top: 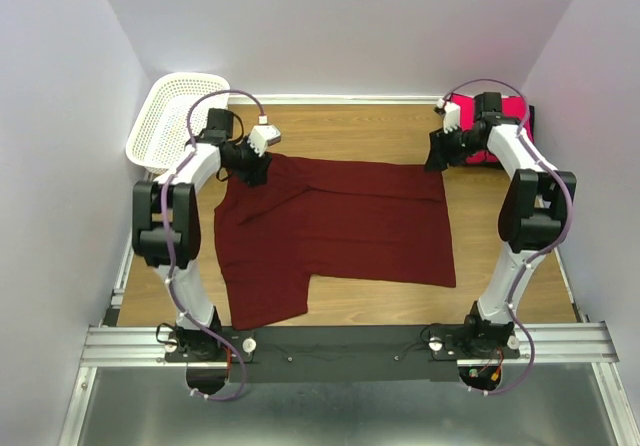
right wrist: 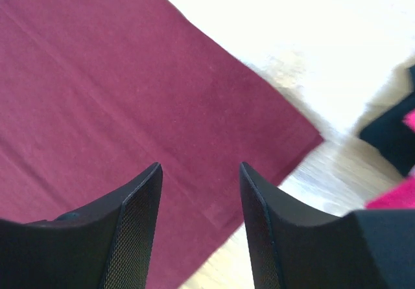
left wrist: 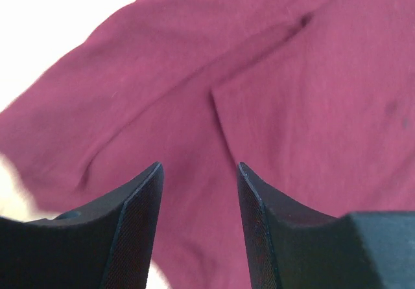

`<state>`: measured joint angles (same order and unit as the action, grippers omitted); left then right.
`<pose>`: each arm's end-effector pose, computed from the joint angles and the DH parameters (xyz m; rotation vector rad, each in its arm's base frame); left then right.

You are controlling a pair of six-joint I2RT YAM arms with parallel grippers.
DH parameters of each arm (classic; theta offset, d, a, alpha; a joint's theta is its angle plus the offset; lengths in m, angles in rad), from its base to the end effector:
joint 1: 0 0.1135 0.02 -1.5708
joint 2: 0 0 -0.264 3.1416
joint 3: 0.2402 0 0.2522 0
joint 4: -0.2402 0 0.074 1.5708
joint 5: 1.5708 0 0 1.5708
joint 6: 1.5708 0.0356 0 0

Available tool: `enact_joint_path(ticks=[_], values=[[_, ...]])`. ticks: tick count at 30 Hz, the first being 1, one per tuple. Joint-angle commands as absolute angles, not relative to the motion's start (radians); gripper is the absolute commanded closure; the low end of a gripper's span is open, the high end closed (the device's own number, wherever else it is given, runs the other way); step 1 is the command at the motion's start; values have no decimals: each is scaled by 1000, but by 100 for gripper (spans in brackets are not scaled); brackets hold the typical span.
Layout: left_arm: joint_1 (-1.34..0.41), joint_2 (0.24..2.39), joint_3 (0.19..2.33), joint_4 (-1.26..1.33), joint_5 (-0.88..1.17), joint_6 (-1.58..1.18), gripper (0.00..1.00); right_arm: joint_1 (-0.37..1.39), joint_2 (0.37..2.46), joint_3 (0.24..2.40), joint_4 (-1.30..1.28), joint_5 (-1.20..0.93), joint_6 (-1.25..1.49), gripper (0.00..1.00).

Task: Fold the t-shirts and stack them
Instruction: Fold the flattened tshirt in 1/3 of the way

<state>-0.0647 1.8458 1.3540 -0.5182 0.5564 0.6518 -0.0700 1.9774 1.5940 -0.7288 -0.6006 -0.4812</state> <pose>0.3894 -0.0441 0.2165 1.0330 2.1924 -0.4591 0.4202 -0.0093 0.2273 -0.6831 2.3960 0.5826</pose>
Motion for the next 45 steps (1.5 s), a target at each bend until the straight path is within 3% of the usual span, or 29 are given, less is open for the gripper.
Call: enact_joint_path(ticks=[1,9,20,24,30,35,39,45], values=[[-63,1950,1439,-522,693,522,43,-61,2040,1623,-767,-632,-417,43],[-83,2077,1535,-517,719,489,43,-61,2048,1594,-772,-600,-439,43],[-112,2115,1514,-535,745,495,45,-61,2052,1605,-775,-581,-446,44],[-123,2062,1473,-564,773,543,72,-61,2051,1612,-778,-584,-445,45],[-158,1961,1410,-644,836,632,100,-61,2054,1624,-779,-597,-436,45],[-219,1869,1312,-672,808,696,98,-61,2056,1624,-781,-606,-433,45],[-255,1822,1246,-704,755,753,71,-61,2063,1634,-784,-604,-428,45],[-221,1712,1226,-749,716,802,65,-34,2059,1644,-796,-601,-426,46]])
